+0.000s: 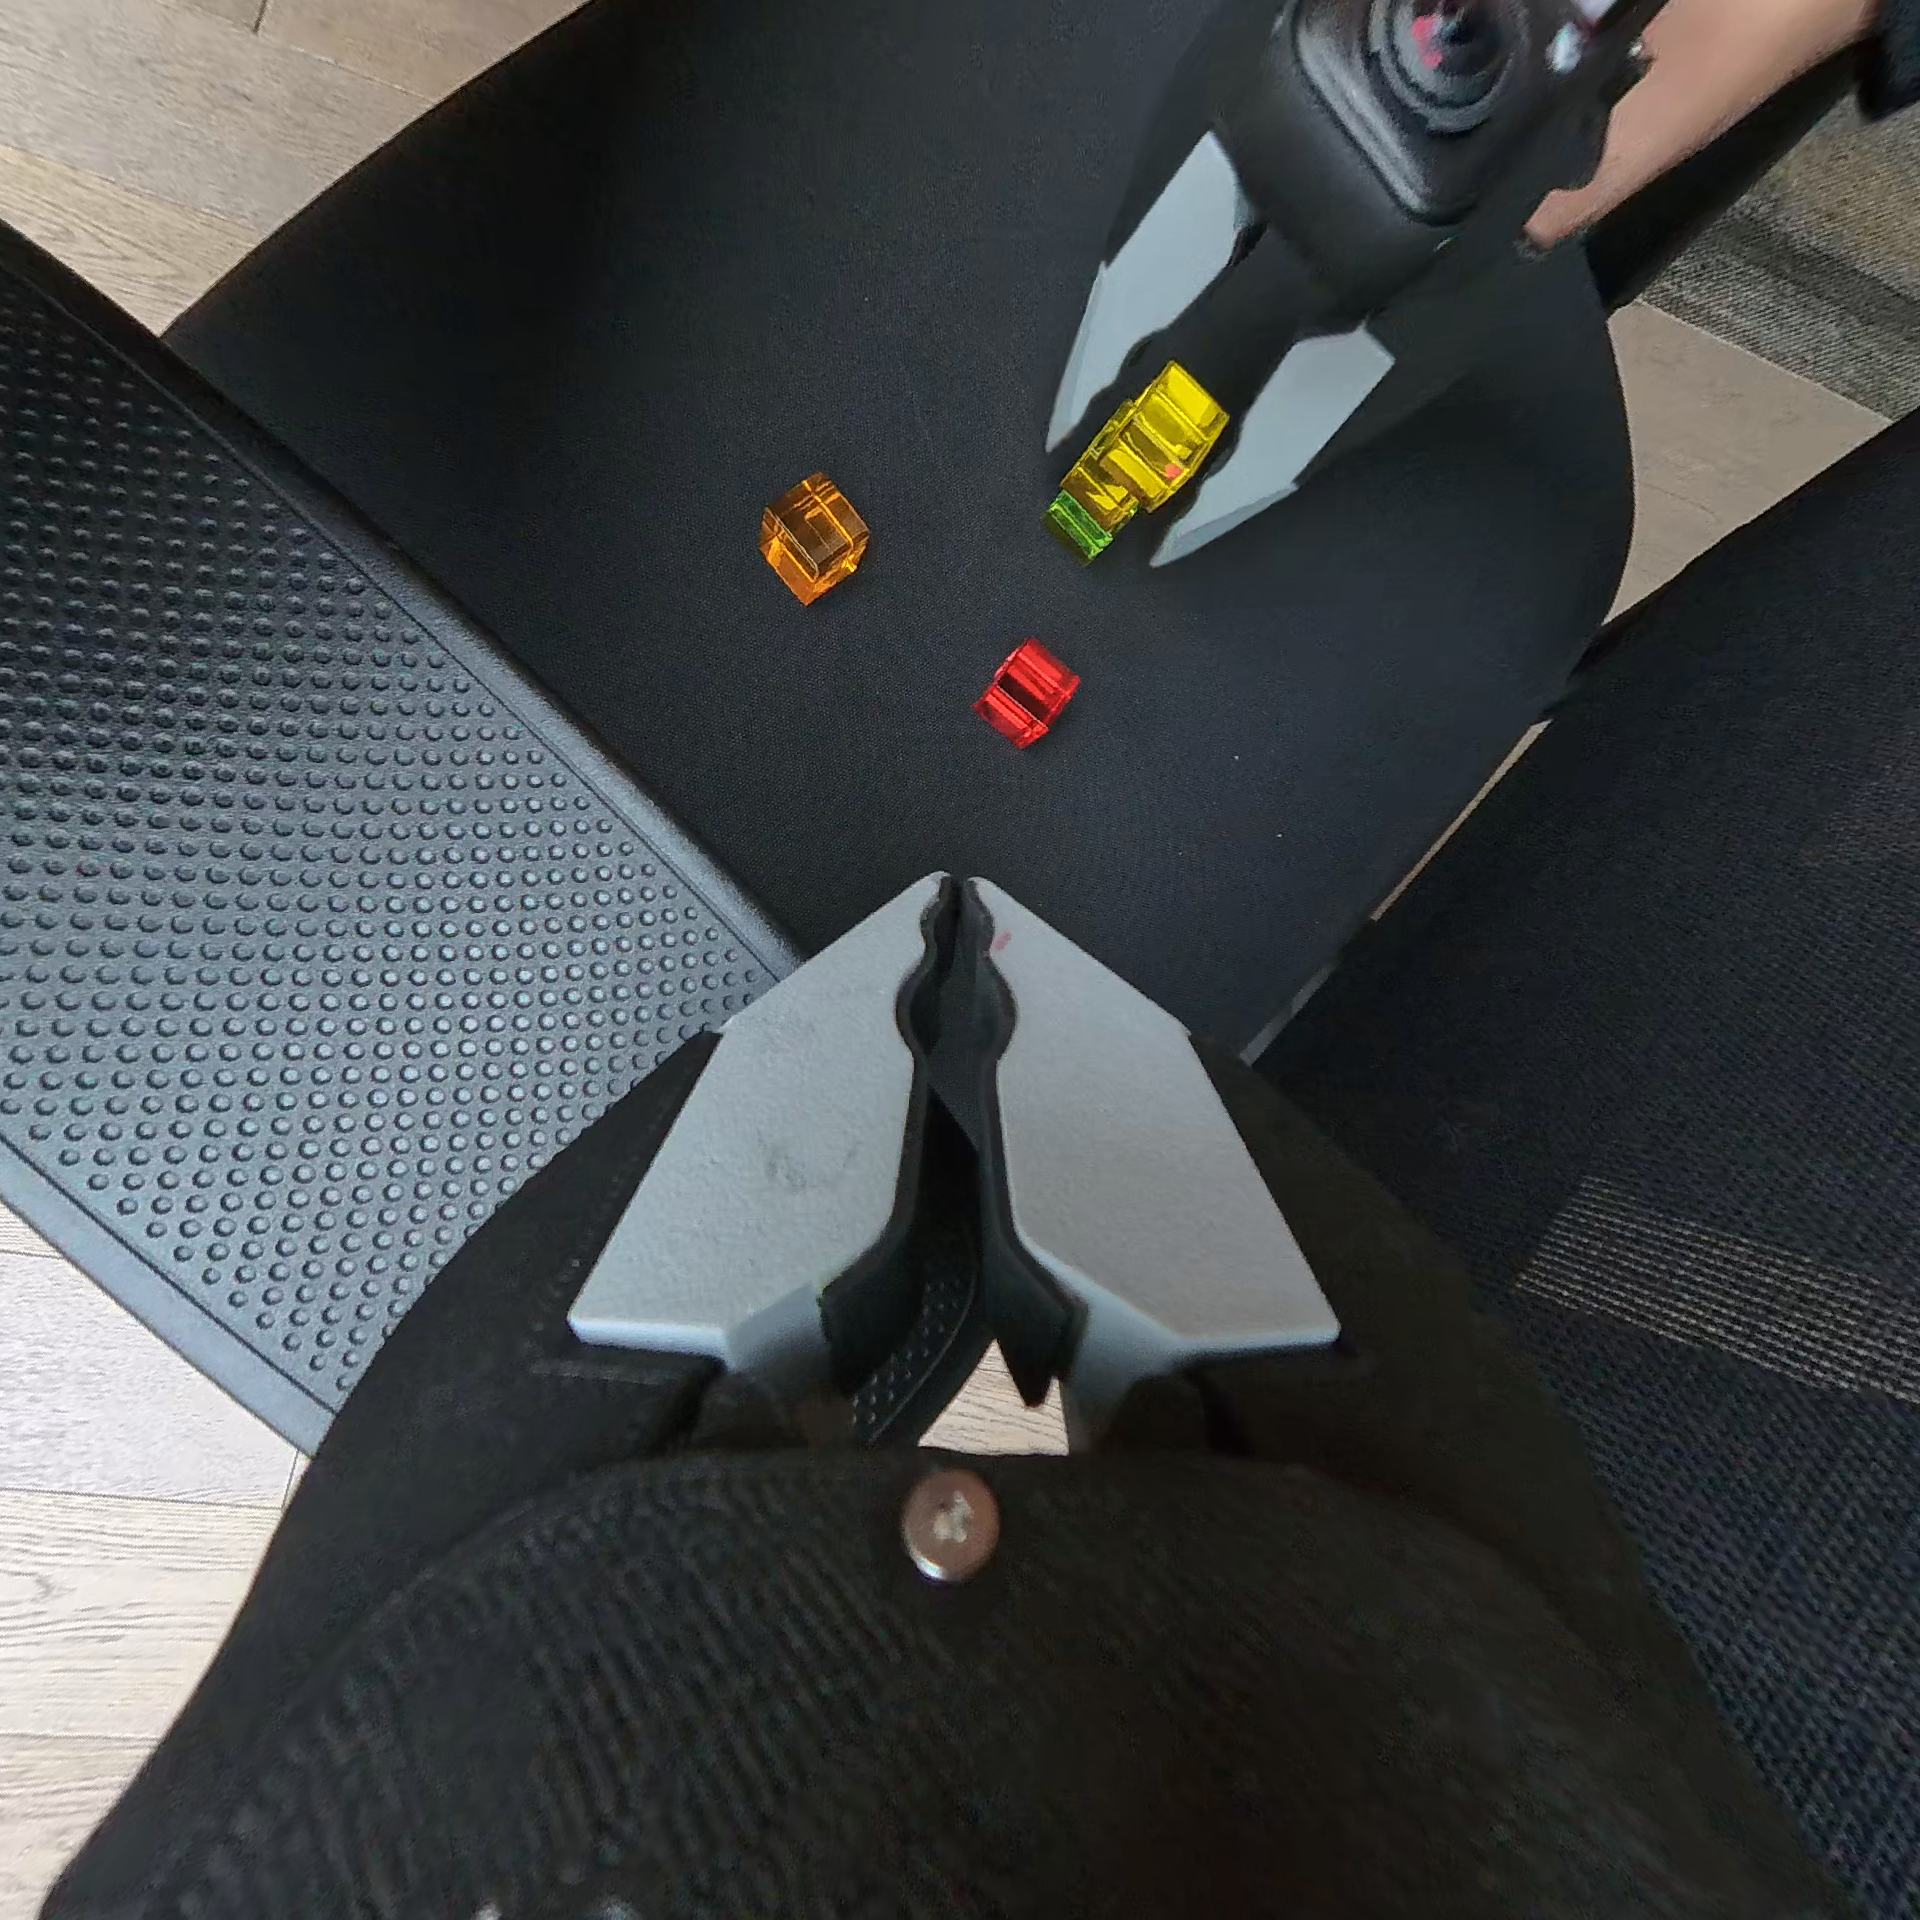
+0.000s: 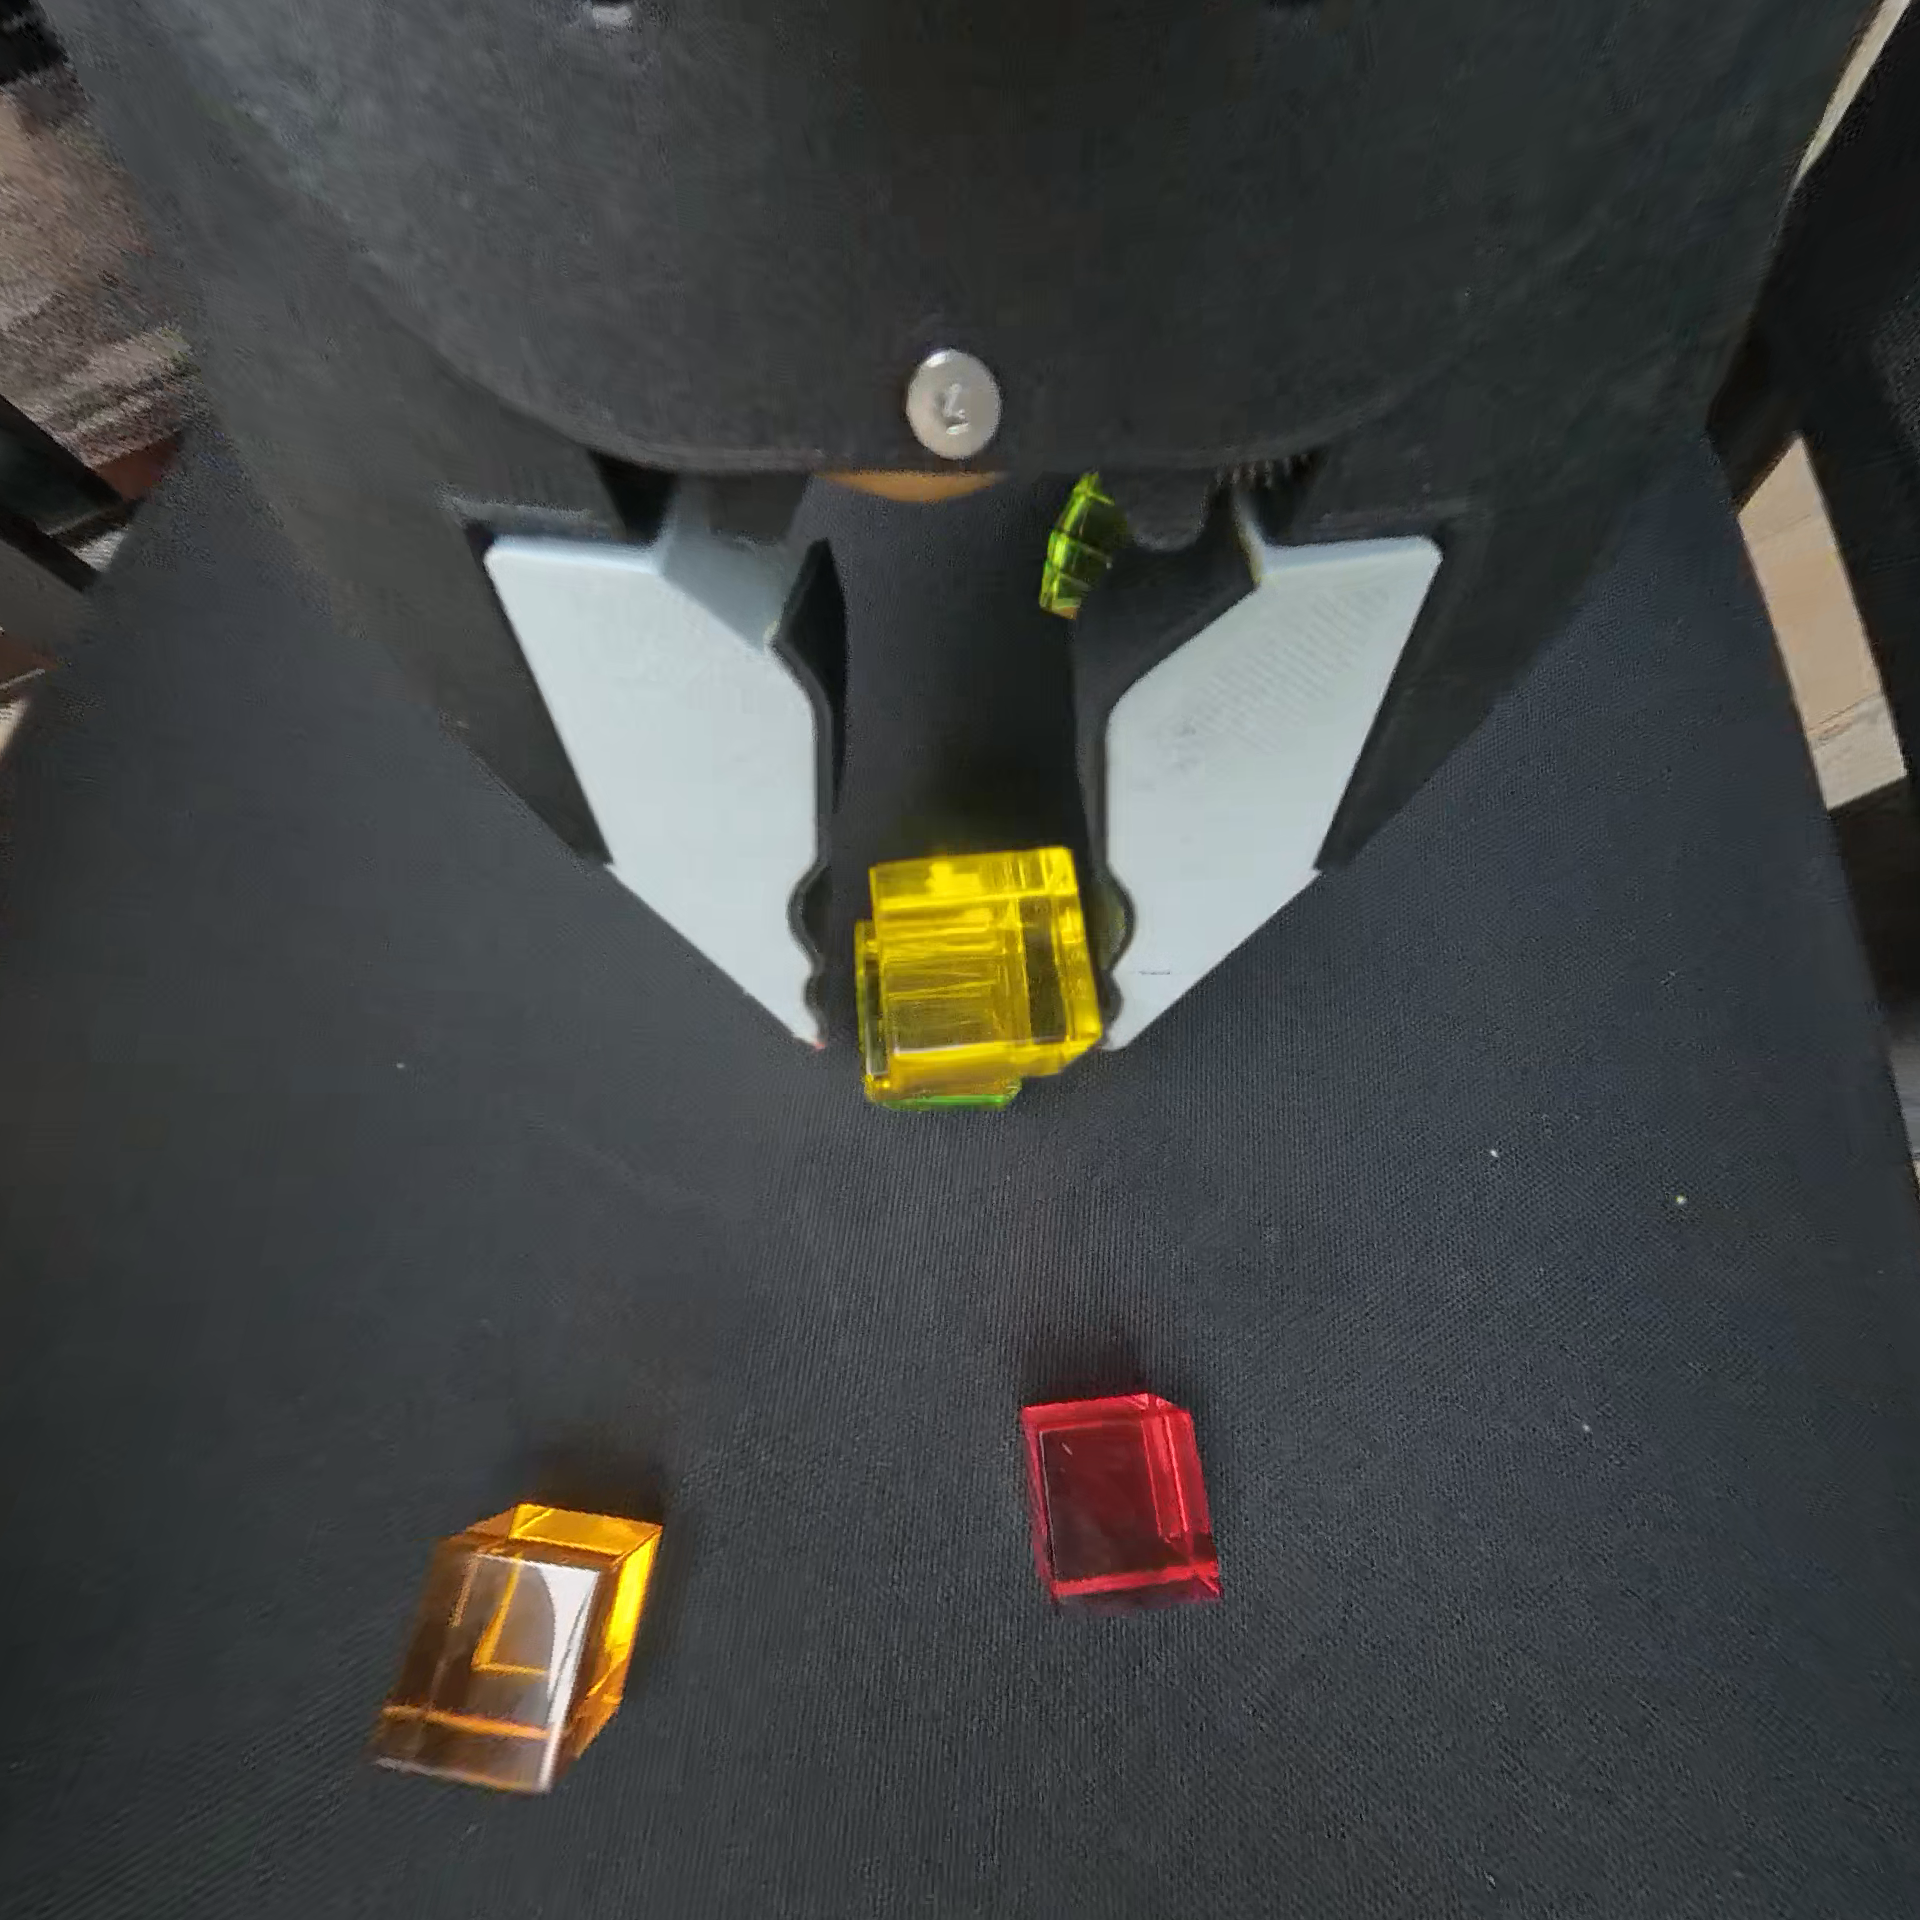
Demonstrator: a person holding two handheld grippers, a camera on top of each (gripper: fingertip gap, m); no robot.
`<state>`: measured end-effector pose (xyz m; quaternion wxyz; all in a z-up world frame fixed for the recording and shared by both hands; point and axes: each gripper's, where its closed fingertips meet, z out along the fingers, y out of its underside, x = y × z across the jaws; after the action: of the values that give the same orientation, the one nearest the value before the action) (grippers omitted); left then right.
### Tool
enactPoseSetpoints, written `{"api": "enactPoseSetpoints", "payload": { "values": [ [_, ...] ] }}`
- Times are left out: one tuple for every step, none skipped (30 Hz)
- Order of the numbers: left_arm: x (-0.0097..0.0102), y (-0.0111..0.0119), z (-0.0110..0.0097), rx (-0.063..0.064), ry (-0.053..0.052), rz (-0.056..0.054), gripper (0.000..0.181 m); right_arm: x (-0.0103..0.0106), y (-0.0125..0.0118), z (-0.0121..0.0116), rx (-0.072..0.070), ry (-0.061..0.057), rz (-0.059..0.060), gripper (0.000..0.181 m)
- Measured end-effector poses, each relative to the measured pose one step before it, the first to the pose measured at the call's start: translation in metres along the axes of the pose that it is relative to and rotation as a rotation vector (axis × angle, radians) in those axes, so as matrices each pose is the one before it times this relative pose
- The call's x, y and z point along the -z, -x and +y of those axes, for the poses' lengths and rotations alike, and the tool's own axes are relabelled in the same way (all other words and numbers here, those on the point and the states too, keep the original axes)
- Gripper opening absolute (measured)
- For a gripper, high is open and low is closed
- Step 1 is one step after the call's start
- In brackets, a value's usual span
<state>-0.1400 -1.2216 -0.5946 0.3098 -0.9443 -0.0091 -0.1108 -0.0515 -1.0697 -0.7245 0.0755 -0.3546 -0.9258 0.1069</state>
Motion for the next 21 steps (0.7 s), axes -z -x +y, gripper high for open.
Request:
{"api": "enactPoseSetpoints", "payload": {
  "values": [
    [-0.00001, -0.00012, 0.00006, 0.0007, -0.0004, 0.002, 0.0, -0.00375, 0.00106, 0.00108, 0.0005, 0.0065, -0.0098, 0.035],
    [0.00006, 0.00001, -0.00002, 0.0008, 0.0, 0.0016, 0.0, -0.00302, 0.00082, 0.0007, 0.0042, 0.0028, -0.0074, 0.032],
    [0.00004, -0.00004, 0.00003, 0.0004, 0.0002, 0.0008, 0.0, -0.00128, 0.00015, -0.00187, 0.0018, -0.0144, -0.0034, 0.032],
    [0.00001, 0.00004, -0.00003, 0.0, -0.0002, 0.0004, 0.0, -0.00026, -0.00013, -0.0018, -0.0056, -0.0112, -0.0026, 0.032],
    [0.00004, -0.00001, 0.0, 0.0005, -0.0005, 0.0005, 0.0, 0.0001, 0.00031, -0.00023, -0.0107, -0.0002, -0.0045, 0.032],
    [-0.00001, -0.00005, -0.00001, 0.0004, -0.0001, 0.0002, 0.0, 0.00032, 0.00177, 0.00023, -0.0109, 0.0015, -0.0097, 0.032],
    [-0.00004, 0.00007, -0.00004, -0.0001, 0.0003, -0.0004, 0.0, 0.00008, 0.00448, 0.00061, -0.0061, 0.0016, -0.0177, 0.032],
    [0.0, -0.00001, 0.00005, -0.0002, 0.0003, -0.0006, 0.0, -0.00016, 0.00563, 0.00096, 0.0032, 0.0019, -0.0174, 0.032],
    [0.00007, 0.00003, -0.00007, 0.0, -0.0001, -0.0004, 0.0, -0.00026, 0.00517, 0.00096, 0.0102, 0.0018, -0.0081, 0.032],
    [-0.00001, 0.00001, -0.00002, -0.0002, -0.0001, 0.0, 0.0, -0.00044, 0.004, 0.00077, 0.0106, 0.0016, -0.0009, 0.032],
    [0.0, -0.00005, 0.0, 0.0001, 0.0, 0.0003, 0.0, -0.00038, 0.00287, 0.00026, 0.0069, 0.0007, 0.0013, 0.032],
    [0.00003, 0.00001, 0.00002, 0.0, 0.0002, 0.0006, 0.0, -0.00032, 0.00117, 0.00023, 0.0023, 0.0018, 0.0046, 0.033],
    [0.00003, -0.00003, 0.00001, 0.0004, 0.0002, 0.0007, 0.0, -0.00027, 0.00051, -0.00006, -0.0048, 0.0016, 0.0011, 0.034],
    [0.00002, 0.00003, -0.00001, 0.0002, 0.0, 0.0004, 0.0, -0.00008, 0.00022, -0.00012, -0.0116, 0.0016, -0.001, 0.039],
    [-0.00002, -0.00007, 0.0, -0.0001, 0.0, -0.0002, 0.0, 0.0003, -0.00087, 0.00021, -0.0112, 0.0038, 0.0052, 0.046],
    [0.00003, 0.00008, 0.00003, -0.0003, -0.0004, -0.0005, 0.0, 0.0012, -0.00079, 0.00001, -0.0071, -0.0013, 0.007, 0.047],
    [0.0, 0.00004, -0.00004, -0.0001, -0.0009, -0.0003, 0.0, 0.00227, 0.00056, -0.00076, -0.0061, -0.0097, 0.0009, 0.047],
    [0.00002, 0.00003, -0.00004, 0.0007, -0.0008, 0.0001, 0.0, 0.00328, 0.0008, -0.00024, -0.009, -0.0087, 0.0013, 0.048],
    [-0.00003, 0.00005, -0.0001, 0.0006, -0.0007, 0.0, 0.0, 0.00416, 0.00033, 0.00089, -0.0129, -0.0046, 0.0056, 0.051],
    [0.0001, -0.00004, -0.00005, 0.0009, -0.0005, -0.0003, 0.0, 0.00537, 0.00057, 0.00202, -0.0162, -0.0031, 0.0048, 0.055],
    [0.00005, 0.00001, 0.00007, 0.0007, -0.0001, -0.0004, 0.0, 0.00687, 0.00103, 0.00297, -0.0176, -0.0044, 0.0026, 0.057]
  ]
}}
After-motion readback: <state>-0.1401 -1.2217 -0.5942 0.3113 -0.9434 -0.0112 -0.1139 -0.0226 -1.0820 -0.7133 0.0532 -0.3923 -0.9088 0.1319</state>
